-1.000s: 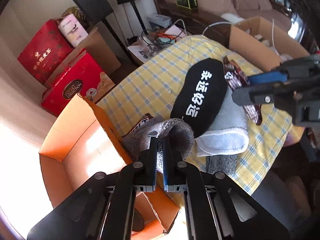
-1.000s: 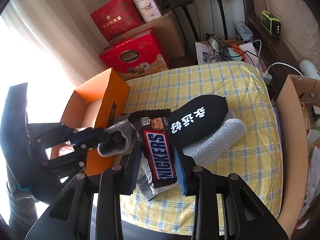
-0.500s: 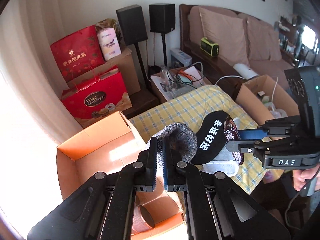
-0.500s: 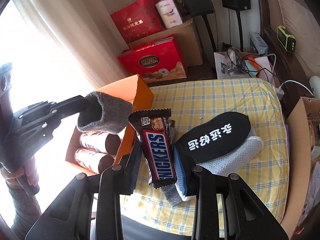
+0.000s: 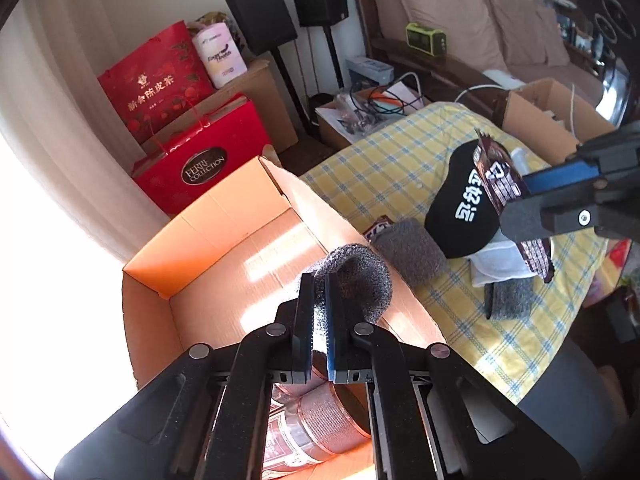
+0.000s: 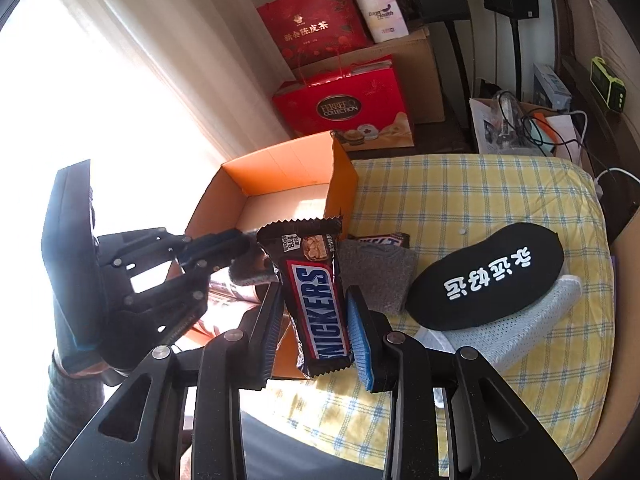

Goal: Organize objects
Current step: 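Carry the grey sock into the box and release it beside the cans, then lower the Snickers bar into the box and open the right gripper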

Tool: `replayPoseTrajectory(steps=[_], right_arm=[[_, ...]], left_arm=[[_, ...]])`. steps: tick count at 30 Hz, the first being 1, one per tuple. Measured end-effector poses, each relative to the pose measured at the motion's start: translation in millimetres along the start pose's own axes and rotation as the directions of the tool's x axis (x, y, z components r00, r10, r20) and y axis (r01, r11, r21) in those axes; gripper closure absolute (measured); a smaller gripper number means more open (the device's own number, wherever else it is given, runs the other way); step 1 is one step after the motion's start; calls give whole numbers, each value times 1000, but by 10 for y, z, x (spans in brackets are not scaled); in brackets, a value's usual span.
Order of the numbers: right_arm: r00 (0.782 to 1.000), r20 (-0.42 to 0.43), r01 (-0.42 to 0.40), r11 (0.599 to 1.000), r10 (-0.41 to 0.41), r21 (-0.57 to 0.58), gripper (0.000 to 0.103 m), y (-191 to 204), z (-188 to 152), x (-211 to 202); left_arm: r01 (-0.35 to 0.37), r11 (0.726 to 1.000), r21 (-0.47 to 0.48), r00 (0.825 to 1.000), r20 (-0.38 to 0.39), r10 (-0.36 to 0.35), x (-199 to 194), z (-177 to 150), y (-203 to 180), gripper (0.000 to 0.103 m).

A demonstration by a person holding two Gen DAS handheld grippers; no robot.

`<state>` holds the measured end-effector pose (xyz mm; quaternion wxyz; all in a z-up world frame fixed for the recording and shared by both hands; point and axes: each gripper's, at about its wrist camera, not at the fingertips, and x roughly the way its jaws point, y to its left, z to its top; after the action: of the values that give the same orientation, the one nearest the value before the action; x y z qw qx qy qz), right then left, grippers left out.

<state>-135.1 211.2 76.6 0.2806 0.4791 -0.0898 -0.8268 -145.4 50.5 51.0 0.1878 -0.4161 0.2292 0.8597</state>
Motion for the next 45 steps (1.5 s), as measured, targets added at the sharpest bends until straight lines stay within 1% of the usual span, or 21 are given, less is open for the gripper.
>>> replayPoseTrajectory(steps=[5,8,10,14,19,23,26,27,28,29,30,31,32,34,36,38,40,42,43,44,45], right_arm=[[1000,-9,0,1000,0,1,71,39,-4,62],[1000,-16,2,1000,-2,5,71,52,-4,106],[1000,-21,3,1000,-2,7,71,67,1,142],[1000,-29,-2,1000,2,3,71,109,-5,203],[999,-37,-12,1000,13,11,71,119,-21,245],[999,-39,-11,1000,11,8,71,141,-22,244],[999,-38,-13,1000,13,6,71,157,-20,233],[999,-38,-13,1000,13,4,71,168,-22,227],[999,-40,-14,1000,14,2,71,180,-21,225],[999,-41,-15,1000,15,-2,71,194,-19,223],[999,-41,-15,1000,15,-6,71,210,-15,222],[999,-41,-15,1000,14,-11,71,229,-12,224],[999,-42,-16,1000,15,-15,71,246,-6,230],[999,-42,-16,1000,15,-20,71,278,9,252],[999,-41,-17,1000,16,-26,71,300,32,284],[999,-43,-14,1000,12,-26,71,311,63,340],[999,-50,-13,1000,12,-25,71,331,98,417],[998,-57,2,999,-4,-39,72,374,140,521],[998,-63,4,999,-6,-43,78,390,162,579],[997,-73,2,999,-5,-40,81,400,186,641],[997,-78,5,999,-8,-37,81,411,208,700]], left_arm=[[74,994,81,997,-42,-71,138,-192,-125,98],[107,981,160,992,-77,-96,192,-327,-232,98],[136,972,190,988,-94,-120,204,-401,-269,98],[204,954,220,977,-110,-184,156,-485,-311,98],[219,941,259,973,-129,-191,150,-555,-414,98],[238,936,259,967,-149,-205,161,-542,-404,98],[267,929,257,957,-186,-223,201,-498,-356,97],[271,927,260,955,-193,-225,192,-495,-348,96],[269,927,261,956,-193,-223,180,-493,-335,86],[250,933,260,962,-180,-207,158,-490,-313,71],[221,942,254,970,-161,-184,133,-480,-280,64],[208,949,235,973,-147,-177,103,-465,-223,49],[223,953,205,971,-137,-198,64,-453,-150,40],[268,955,131,961,-107,-255,-36,-429,24,40],[282,958,42,958,-63,-280,-130,-404,227,40],[304,951,-45,952,-28,-306,-195,-394,420,37],[291,948,-127,956,-5,-294,-223,-385,570,32],[266,946,-186,963,3,-271,-231,-389,671,31],[254,943,-213,966,5,-259,-222,-390,716,31],[247,940,-236,968,9,-252,-218,-396,751,31],[241,936,-258,969,16,-245,-221,-411,790,31]])
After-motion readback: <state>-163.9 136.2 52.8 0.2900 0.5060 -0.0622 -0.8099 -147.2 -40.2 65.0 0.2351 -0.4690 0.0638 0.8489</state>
